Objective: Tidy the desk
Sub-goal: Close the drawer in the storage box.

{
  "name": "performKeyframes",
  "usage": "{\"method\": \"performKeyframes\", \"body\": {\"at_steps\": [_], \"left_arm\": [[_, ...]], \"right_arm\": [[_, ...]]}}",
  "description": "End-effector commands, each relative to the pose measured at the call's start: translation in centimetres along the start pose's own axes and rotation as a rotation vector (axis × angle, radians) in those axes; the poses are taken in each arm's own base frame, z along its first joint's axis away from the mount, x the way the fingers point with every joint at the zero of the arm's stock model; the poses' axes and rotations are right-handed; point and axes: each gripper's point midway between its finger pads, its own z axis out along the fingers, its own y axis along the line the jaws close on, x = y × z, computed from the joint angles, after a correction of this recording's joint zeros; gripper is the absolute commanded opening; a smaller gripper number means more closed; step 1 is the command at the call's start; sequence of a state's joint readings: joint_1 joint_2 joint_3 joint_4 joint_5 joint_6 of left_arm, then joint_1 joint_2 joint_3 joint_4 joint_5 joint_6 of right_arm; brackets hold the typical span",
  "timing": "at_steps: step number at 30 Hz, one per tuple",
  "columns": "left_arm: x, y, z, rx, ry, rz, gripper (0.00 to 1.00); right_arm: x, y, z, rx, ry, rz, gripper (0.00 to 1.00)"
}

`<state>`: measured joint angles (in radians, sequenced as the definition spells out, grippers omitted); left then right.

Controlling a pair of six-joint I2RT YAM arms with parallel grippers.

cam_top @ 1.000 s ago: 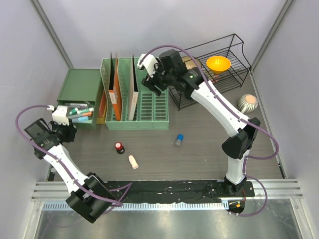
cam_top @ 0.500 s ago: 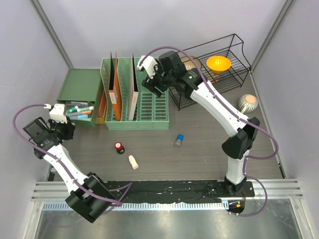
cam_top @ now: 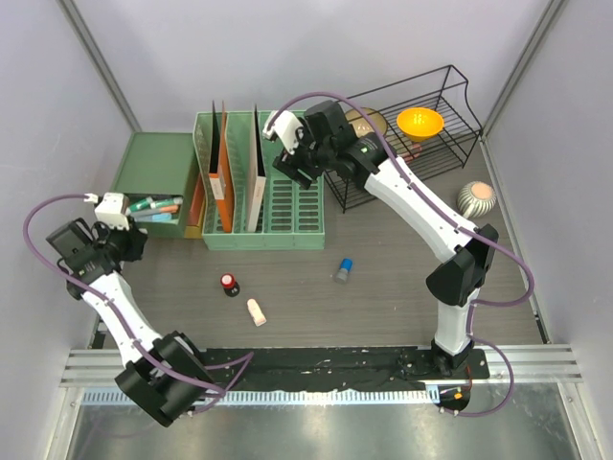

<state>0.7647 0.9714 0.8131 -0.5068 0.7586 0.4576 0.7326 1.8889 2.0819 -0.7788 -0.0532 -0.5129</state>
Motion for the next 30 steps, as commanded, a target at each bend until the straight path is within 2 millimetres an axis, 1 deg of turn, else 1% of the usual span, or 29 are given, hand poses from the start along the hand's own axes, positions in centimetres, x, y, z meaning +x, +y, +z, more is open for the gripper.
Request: {"method": "performKeyframes", "body": {"at_steps": [1, 6, 11, 16, 20, 25, 26, 30], "left_arm": [[-3.8, 0.7, 0.1, -0.016, -0.094, 0.065, 0.23], [-4.5, 0.8, 0.5, -0.018, -0.099, 0.063, 0.24], [-5.6, 1.4, 0.7, -0.032, -0.11, 0.058, 0.25], [-5.8, 1.6, 1.3, -0.025, -0.103, 0.051, 0.25], [-5.6, 1.7, 1.9, -0.024, -0.089, 0.055, 0.25], [-6.3, 1.5, 2.1, -0.025, -0.097, 0.062, 0.25], [-6.4, 1.4, 2.1, -0.024, -0.097, 0.06, 0.25], [-6.8, 1.6, 2.4, -0.028, -0.101, 0.061, 0.25]], "right_arm": [[-2.6, -1.6, -3.5, 0.064, -0.087, -0.006, 0.73], [-2.8, -1.9, -3.9, 0.077, -0.093, -0.006, 0.73], [-2.7, -1.9, -4.2, 0.081, -0.09, -0.002, 0.74], [-2.3, -1.9, -4.3, 0.086, -0.081, 0.004, 0.74], [-1.7, -1.9, -4.3, 0.087, -0.07, 0.005, 0.73], [-1.3, -2.2, -4.5, 0.096, -0.067, 0.008, 0.74], [-0.8, -2.2, -4.3, 0.096, -0.055, 0.01, 0.73], [-0.1, -2.2, -4.4, 0.102, -0.043, 0.013, 0.73]]}}
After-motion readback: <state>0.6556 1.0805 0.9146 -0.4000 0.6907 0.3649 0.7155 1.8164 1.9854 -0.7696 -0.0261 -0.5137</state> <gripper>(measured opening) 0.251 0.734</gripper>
